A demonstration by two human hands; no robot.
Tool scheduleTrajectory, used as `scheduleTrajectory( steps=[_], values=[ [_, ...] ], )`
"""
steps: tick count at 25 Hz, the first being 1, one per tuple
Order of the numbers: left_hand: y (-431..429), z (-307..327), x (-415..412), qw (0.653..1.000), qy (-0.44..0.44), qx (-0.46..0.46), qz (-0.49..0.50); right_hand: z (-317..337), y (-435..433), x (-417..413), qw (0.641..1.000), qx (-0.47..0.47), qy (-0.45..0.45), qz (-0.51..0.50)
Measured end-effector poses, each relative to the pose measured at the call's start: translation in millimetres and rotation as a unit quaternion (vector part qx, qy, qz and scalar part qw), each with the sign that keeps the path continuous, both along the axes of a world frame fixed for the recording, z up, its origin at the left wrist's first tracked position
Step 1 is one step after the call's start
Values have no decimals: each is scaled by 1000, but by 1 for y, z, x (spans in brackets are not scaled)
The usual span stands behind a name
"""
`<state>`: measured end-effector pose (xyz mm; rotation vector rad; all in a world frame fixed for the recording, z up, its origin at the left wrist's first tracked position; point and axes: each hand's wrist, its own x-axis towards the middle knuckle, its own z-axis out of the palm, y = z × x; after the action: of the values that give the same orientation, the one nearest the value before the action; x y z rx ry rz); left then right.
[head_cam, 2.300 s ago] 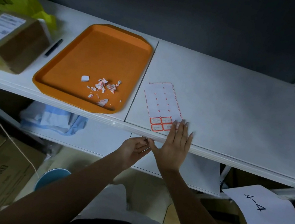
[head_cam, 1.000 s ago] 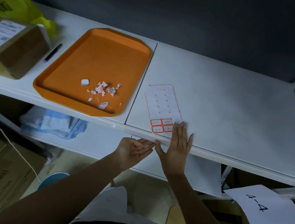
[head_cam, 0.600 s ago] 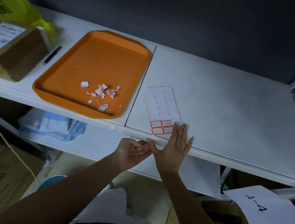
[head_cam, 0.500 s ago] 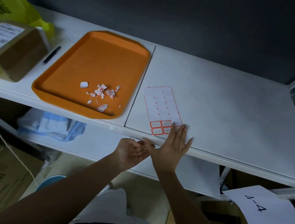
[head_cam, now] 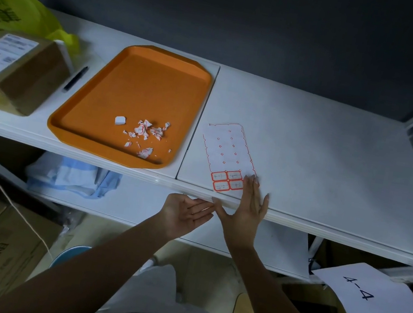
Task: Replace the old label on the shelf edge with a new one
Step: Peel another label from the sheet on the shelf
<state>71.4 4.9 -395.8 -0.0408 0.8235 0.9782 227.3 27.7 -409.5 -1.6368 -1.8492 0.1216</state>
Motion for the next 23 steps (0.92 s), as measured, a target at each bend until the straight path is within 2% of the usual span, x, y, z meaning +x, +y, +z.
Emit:
scheduleTrajectory(
  steps=[4, 7, 11, 14, 19, 21, 23],
  values=[
    [-1, 5, -9, 993, 65, 4, -102, 3, 1, -8, 999, 14, -49, -8],
    [-1, 12, -21, 980, 130, 56, -140, 8, 3, -5, 999, 30, -23, 22],
    [0, 28, -20, 964, 211, 135, -93, 20, 2, -11, 997, 38, -1, 61],
    [2, 40, -19, 948, 281, 148, -28, 31, 1, -24, 995, 57, 30, 74],
    [6, 57, -28, 950, 256, 178, 24, 51, -1, -48, 990, 7, 135, 51],
    [6, 62, -32, 950, 244, 190, 46, 59, 1, -58, 987, -14, 153, 49],
    [6, 66, -37, 939, 268, 199, 79, 66, 4, -67, 985, -34, 159, 60]
  ],
)
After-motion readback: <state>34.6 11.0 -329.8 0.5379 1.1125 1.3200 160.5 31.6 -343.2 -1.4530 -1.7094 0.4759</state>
